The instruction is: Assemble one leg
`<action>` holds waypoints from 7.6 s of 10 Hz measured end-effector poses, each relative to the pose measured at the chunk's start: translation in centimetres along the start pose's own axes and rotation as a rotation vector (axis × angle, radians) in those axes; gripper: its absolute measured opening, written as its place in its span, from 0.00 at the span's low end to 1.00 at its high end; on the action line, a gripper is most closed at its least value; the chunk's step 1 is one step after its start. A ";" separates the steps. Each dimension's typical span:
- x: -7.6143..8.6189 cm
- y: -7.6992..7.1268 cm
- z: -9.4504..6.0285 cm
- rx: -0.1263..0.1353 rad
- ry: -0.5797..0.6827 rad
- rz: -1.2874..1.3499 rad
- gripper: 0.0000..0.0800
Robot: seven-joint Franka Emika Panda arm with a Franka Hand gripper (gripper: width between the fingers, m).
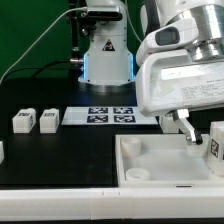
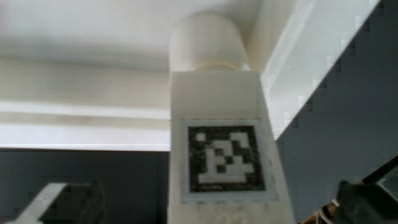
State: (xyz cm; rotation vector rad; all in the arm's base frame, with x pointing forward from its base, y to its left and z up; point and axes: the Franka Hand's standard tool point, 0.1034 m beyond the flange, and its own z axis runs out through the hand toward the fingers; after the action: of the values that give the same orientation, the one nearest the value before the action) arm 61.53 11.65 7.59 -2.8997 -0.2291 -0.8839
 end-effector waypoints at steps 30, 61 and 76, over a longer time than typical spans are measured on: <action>1.6 1.2 0.8 0.056 -0.550 0.151 0.36; 1.6 0.2 0.7 -0.067 -0.541 0.470 0.37; 1.2 -0.3 0.9 -0.180 -0.562 1.101 0.81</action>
Offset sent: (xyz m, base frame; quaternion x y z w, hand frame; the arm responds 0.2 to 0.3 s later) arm 0.0000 0.0000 0.0000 0.0000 0.0000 0.0000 1.0000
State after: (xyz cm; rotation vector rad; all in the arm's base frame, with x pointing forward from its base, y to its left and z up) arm 62.93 12.20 7.54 -2.6517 1.3109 0.1040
